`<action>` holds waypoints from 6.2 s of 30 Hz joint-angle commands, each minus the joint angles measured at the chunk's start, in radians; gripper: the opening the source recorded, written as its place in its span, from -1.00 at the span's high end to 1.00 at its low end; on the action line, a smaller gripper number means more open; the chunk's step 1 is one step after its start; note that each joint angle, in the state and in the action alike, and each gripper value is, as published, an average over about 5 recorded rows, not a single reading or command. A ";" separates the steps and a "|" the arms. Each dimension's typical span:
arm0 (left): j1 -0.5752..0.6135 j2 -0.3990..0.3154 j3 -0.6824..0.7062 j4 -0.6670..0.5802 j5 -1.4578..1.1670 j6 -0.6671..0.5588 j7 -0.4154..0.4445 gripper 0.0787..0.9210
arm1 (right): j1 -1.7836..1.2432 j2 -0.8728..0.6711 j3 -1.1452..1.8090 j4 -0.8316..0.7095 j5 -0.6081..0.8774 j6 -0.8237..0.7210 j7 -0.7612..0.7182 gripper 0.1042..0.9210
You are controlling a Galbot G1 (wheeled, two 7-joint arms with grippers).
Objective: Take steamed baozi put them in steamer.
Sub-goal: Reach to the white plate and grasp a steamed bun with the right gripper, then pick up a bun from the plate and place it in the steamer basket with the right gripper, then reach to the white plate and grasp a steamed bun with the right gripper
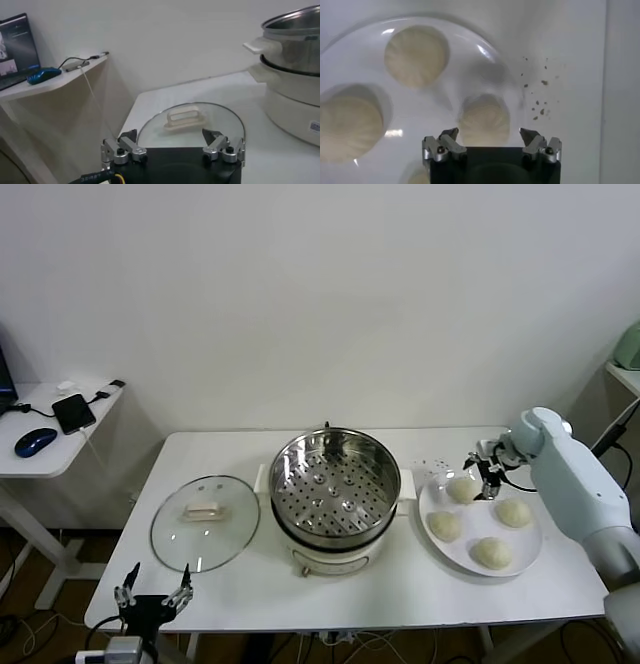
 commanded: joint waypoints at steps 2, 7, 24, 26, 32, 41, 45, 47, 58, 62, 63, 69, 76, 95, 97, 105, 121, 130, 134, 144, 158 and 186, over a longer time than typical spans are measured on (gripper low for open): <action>0.004 -0.026 0.000 0.002 0.000 -0.001 -0.001 -0.77 | 0.009 0.038 0.014 -0.087 -0.043 0.015 0.035 -0.76; 0.006 -0.027 0.001 0.003 0.000 -0.002 -0.001 -0.77 | 0.009 0.037 0.017 -0.102 -0.048 0.014 0.039 -0.76; 0.005 -0.030 0.005 0.006 0.004 -0.002 -0.003 -0.77 | 0.013 0.047 0.027 -0.120 -0.044 0.009 0.065 -0.71; 0.005 -0.030 0.005 0.007 0.004 -0.003 -0.004 -0.77 | 0.013 0.046 0.027 -0.119 -0.043 0.009 0.064 -0.60; 0.003 -0.031 0.006 0.007 0.005 -0.002 -0.004 -0.77 | 0.009 0.032 0.037 -0.090 -0.032 0.003 0.045 -0.34; -0.009 -0.031 0.012 0.016 0.007 -0.005 -0.005 -0.77 | 0.072 -0.050 -0.067 0.137 0.178 -0.069 -0.059 -0.29; -0.018 -0.030 0.016 0.015 0.004 -0.005 -0.006 -0.77 | 0.199 -0.069 -0.200 0.224 0.330 -0.119 -0.127 -0.28; -0.024 -0.031 0.020 0.015 0.004 -0.003 -0.006 -0.77 | 0.294 -0.059 -0.281 0.249 0.405 -0.147 -0.170 -0.28; -0.050 -0.038 0.014 0.024 -0.001 -0.008 -0.012 -0.77 | 0.601 0.231 -0.536 0.038 0.679 0.037 -0.275 -0.28; -0.048 -0.039 0.012 0.018 -0.002 -0.010 -0.021 -0.77 | 0.638 0.327 -0.606 -0.047 0.724 0.235 -0.273 -0.28; -0.047 -0.039 0.012 0.017 -0.002 -0.011 -0.023 -0.77 | 0.645 0.343 -0.635 -0.057 0.737 0.287 -0.274 -0.28; -0.043 -0.039 0.009 0.025 -0.006 -0.016 -0.031 -0.77 | 0.625 0.396 -0.723 -0.053 0.659 0.529 -0.271 -0.28; -0.054 -0.044 0.010 0.045 -0.007 -0.016 -0.034 -0.77 | 0.576 0.397 -0.807 0.032 0.565 0.671 -0.290 -0.28; -0.065 -0.049 0.012 0.061 -0.004 -0.017 -0.037 -0.77 | 0.439 0.445 -0.705 -0.004 0.232 0.671 -0.030 -0.28; -0.066 -0.049 0.012 0.063 -0.004 -0.018 -0.037 -0.77 | 0.433 0.447 -0.704 -0.009 0.229 0.671 -0.026 -0.28; -0.075 -0.049 0.013 0.072 -0.003 -0.017 -0.037 -0.77 | 0.420 0.443 -0.703 -0.012 0.224 0.671 -0.016 -0.28; -0.074 -0.049 0.014 0.071 -0.003 -0.015 -0.036 -0.77 | 0.515 0.311 -0.752 0.180 0.529 0.409 -0.251 -0.76; -0.075 -0.049 0.017 0.060 -0.008 -0.008 -0.030 -0.77 | 0.581 0.077 -0.639 0.327 0.703 -0.343 -0.282 -0.76; -0.080 -0.046 0.013 0.057 -0.018 0.000 -0.021 -0.77 | 0.566 -0.050 -0.620 0.399 0.773 -0.486 -0.237 -0.76; -0.093 -0.026 0.024 0.058 -0.028 0.015 0.002 -0.77 | 0.463 -0.347 -0.649 0.572 0.813 -0.614 -0.119 -0.76; -0.060 -0.022 0.022 0.025 -0.033 0.021 0.011 -0.77 | 0.053 -0.331 -0.409 0.586 0.482 -0.450 -0.147 -0.76; -0.041 -0.023 0.019 0.011 -0.028 0.029 0.027 -0.77 | -0.105 -0.178 -0.302 0.447 0.371 -0.397 -0.080 -0.76</action>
